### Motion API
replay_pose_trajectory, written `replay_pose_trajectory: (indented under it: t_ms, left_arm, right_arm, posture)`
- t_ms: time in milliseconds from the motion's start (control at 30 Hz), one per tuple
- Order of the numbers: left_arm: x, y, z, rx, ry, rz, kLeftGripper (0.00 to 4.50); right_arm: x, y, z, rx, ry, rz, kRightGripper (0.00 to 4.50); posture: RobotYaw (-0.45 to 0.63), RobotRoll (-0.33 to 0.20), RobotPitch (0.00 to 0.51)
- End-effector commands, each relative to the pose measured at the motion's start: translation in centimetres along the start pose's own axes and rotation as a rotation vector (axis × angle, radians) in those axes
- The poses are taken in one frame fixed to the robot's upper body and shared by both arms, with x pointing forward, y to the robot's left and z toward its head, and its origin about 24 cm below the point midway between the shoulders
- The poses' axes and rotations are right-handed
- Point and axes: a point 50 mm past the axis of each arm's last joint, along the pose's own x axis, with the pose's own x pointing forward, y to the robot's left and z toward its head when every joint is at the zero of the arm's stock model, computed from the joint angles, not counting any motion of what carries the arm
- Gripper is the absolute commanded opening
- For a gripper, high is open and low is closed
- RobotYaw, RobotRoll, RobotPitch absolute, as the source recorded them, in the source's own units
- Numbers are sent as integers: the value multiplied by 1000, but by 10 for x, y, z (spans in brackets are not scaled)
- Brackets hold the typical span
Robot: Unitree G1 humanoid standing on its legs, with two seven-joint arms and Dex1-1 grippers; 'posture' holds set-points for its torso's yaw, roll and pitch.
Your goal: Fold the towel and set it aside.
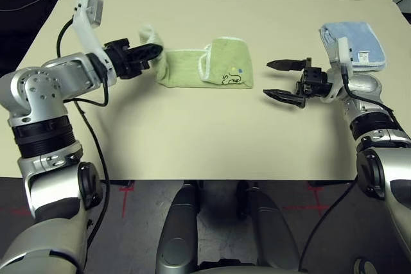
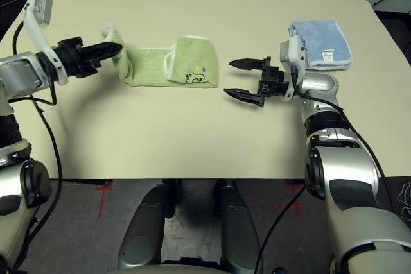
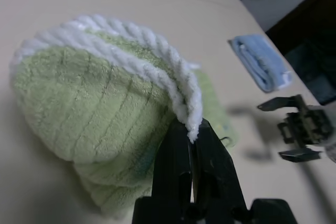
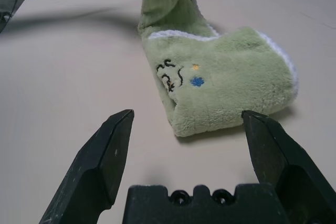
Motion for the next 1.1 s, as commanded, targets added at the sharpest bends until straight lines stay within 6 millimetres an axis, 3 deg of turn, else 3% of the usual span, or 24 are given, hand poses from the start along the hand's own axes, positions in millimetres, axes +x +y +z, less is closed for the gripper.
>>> replay_pose_trajectory:
  t_ms: [33, 333, 600, 1100]
  left_arm:
    - [15, -29, 1, 45, 36, -143, 32]
    - [46, -50, -8, 54, 61, -245, 32]
    - [75, -42, -17, 62, 22, -126, 32]
    - [105, -51, -53, 147, 142, -147, 32]
  right_arm:
    - [-4, -1, -4, 50, -10, -46, 4500]
    - [-3, 0, -6, 60, -13, -65, 4500]
    - [-5, 1, -8, 58, -10, -73, 4500]
    - [-8, 2, -9, 45, -19, -99, 4500]
  posture:
    - [90, 0, 221]
    - [89, 0, 222]
    - [83, 0, 225]
    - [80, 0, 228]
